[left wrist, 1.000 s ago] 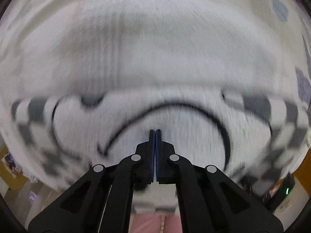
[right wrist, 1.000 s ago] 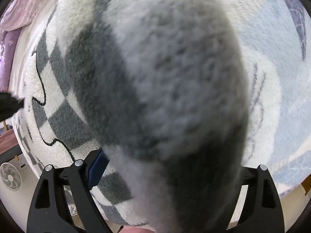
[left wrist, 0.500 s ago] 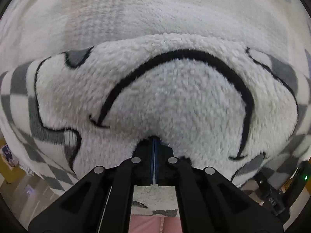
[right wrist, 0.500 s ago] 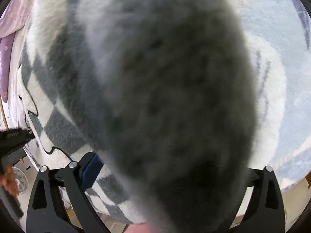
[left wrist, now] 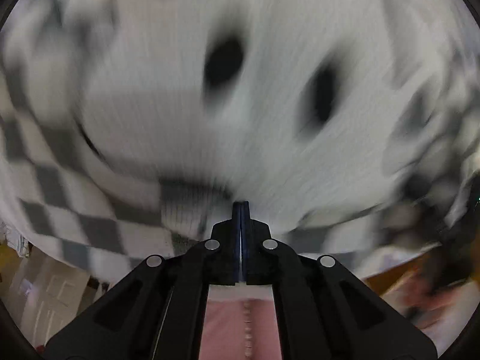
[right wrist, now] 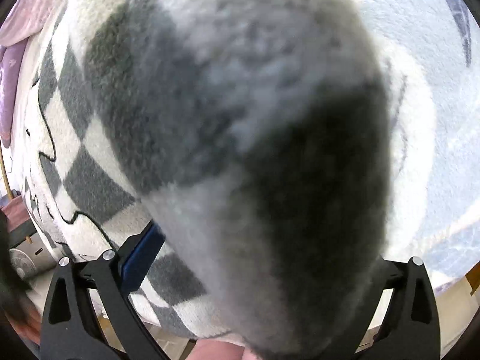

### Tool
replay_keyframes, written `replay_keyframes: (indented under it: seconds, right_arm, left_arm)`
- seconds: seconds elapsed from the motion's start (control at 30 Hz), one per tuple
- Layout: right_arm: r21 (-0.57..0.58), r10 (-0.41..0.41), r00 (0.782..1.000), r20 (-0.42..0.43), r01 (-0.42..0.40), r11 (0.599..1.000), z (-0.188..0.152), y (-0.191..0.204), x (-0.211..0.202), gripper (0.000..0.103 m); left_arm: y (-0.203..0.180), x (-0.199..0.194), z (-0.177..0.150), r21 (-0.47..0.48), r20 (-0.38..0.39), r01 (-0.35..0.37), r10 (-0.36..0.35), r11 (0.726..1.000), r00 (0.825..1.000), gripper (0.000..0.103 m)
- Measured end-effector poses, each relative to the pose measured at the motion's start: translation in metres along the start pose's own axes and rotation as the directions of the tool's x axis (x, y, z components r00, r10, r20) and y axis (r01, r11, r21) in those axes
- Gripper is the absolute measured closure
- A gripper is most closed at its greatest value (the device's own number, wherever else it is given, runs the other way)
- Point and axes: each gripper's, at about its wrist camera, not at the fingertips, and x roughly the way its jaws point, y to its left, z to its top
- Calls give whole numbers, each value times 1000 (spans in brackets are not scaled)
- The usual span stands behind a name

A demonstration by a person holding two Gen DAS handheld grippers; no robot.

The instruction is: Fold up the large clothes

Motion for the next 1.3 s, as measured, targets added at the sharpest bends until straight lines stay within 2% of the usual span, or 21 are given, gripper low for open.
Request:
replay_keyframes:
  seconds: [0.07, 0.17, 0.27, 0.3, 0.33, 0.37, 0.4, 0.43, 0.5, 0.63, 0.7, 0.77, 0.8, 0.9, 0.93, 1.0, 1.03, 1.13, 1.17, 1.23, 1.3]
  right_arm:
    - [1, 9, 1000, -2, -9, 1000, 7, 5, 7, 6]
    - [-22, 10, 1000, 27, -9, 1000, 1, 5, 0, 8]
    - [-32, 8, 998, 58, -6, 999, -6, 9, 0, 14]
    - [-44, 13, 997, 82, -9, 999, -9, 11, -6, 27]
    - [-56, 20, 995, 101, -14, 998, -24, 17, -12, 44]
    - [-79, 18, 991, 134, -7, 997, -32, 22, -23, 52]
    - [-93, 11, 988, 152, 3, 996, -36, 25, -29, 68]
    - [-106, 4, 986, 168, 14, 994, -41, 29, -36, 71]
    - [-169, 0, 971, 240, 41, 985, -58, 44, -55, 73]
    - [-338, 55, 944, 324, 61, 939, -105, 78, -86, 76]
    - [-403, 78, 938, 338, 70, 912, -118, 105, -101, 77]
    - [-470, 127, 934, 334, 48, 881, -131, 130, -116, 77]
    - [-483, 150, 933, 326, 28, 875, -122, 146, -115, 77]
    - [-552, 164, 934, 317, 41, 833, -126, 194, -123, 77]
    - [-567, 166, 935, 312, 44, 822, -123, 201, -130, 77]
    - [-593, 163, 937, 310, 56, 803, -129, 222, -125, 77]
    - [-607, 162, 938, 308, 62, 793, -134, 237, -124, 77]
    - [-630, 164, 940, 300, 66, 774, -145, 269, -120, 77]
    - [-636, 145, 941, 307, 90, 766, -150, 284, -116, 77]
    - [-648, 89, 942, 323, 151, 747, -155, 300, -113, 77]
    - [-662, 68, 945, 319, 171, 730, -160, 320, -100, 77]
  left_arm:
    - [2, 15, -11, -62, 83, -2, 7, 998, 997, 103]
    - [-14, 9, -33, 16, 139, -114, 111, 993, 984, 103]
    - [-4, 11, -42, -44, 228, -34, 43, 998, 973, 103]
    - [1, 10, -47, -52, 254, -2, 16, 999, 967, 103]
    - [3, 9, -50, -42, 273, 6, 5, 999, 962, 103]
    - [3, 9, -52, -33, 283, 5, 4, 999, 959, 103]
    - [3, 11, -56, -30, 288, 4, 5, 1000, 958, 103]
    - [5, 11, -56, -43, 295, 12, 1, 999, 956, 103]
    - [-4, 12, -62, -65, 310, 23, -2, 998, 951, 103]
    - [-21, 20, -83, -11, 336, -56, 56, 998, 940, 102]
    - [-21, 20, -81, 0, 337, -75, 71, 997, 939, 103]
    - [-15, 14, -72, -16, 332, -47, 49, 999, 942, 103]
    - [-3, 1, -57, -14, 334, -35, 37, 999, 942, 103]
    - [12, -10, -66, 68, 366, -56, 27, 996, 930, 102]
    - [17, -9, -70, 78, 367, -35, 4, 996, 930, 102]
    - [50, -25, -80, 38, 352, 100, -107, 994, 930, 103]
    - [69, -41, -88, 9, 374, 126, -120, 992, 920, 103]
    - [106, -76, -104, 44, 433, 177, -179, 983, 883, 103]
    - [126, -89, -107, 62, 450, 194, -201, 979, 870, 103]
    - [153, -102, -109, 47, 473, 202, -199, 978, 858, 103]
    - [192, -118, -113, 29, 488, 266, -245, 964, 838, 103]
